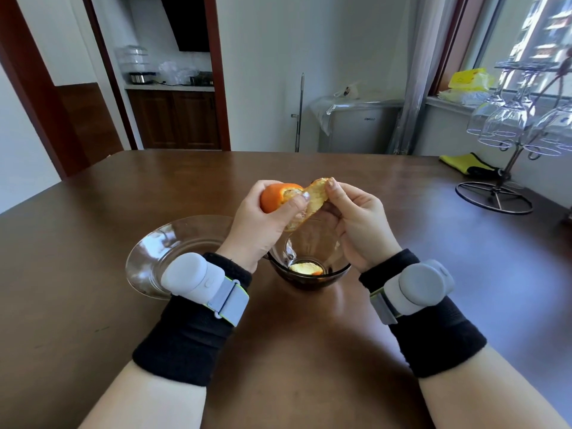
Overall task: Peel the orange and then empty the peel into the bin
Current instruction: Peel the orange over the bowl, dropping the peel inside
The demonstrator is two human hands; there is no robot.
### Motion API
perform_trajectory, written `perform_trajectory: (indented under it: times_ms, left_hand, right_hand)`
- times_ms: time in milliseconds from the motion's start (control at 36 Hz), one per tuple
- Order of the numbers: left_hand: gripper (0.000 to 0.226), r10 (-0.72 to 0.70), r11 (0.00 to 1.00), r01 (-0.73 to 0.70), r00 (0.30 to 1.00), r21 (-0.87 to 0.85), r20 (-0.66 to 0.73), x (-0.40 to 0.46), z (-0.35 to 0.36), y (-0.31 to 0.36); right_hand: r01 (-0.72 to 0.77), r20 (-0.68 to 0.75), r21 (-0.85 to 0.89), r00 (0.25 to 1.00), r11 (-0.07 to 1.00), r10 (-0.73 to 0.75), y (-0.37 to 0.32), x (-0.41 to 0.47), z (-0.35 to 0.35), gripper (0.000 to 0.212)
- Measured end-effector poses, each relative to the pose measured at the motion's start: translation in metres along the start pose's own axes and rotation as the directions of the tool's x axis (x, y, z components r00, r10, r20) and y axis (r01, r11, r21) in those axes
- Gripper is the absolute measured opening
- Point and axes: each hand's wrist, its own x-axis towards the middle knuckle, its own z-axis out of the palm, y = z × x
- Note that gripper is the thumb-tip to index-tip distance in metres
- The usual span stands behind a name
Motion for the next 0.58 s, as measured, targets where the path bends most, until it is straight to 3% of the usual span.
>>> perform_trajectory:
  times_ms: [83,194,417,583]
  left_hand:
    - [0.044,-0.043,0.996,0.043,0.999,-0.074,0.007,0.001,-0.001,0.001]
    - [0.057,-0.080,0.980,0.079,0.997,-0.182,0.006,0.001,-0.005,0.006]
    - [0.036,-0.173,0.927,0.181,0.983,-0.328,0.053,0.001,-0.005,0.009]
    - [0.036,-0.185,0.872,0.202,0.979,-0.446,0.083,-0.001,-0.004,0.011]
  right_hand:
    - [-0.055,-0.003,0.090,0.998,0.994,0.055,0.000,0.000,0.001,0.025]
    - [-0.117,-0.027,0.211,0.992,0.970,0.125,-0.001,0.001,0.002,0.024]
    - [-0.150,-0.064,0.289,0.982,0.946,0.176,-0.004,0.002,0.000,0.022]
    - [-0.187,-0.083,0.360,0.969,0.914,0.231,-0.005,0.003,0.001,0.020]
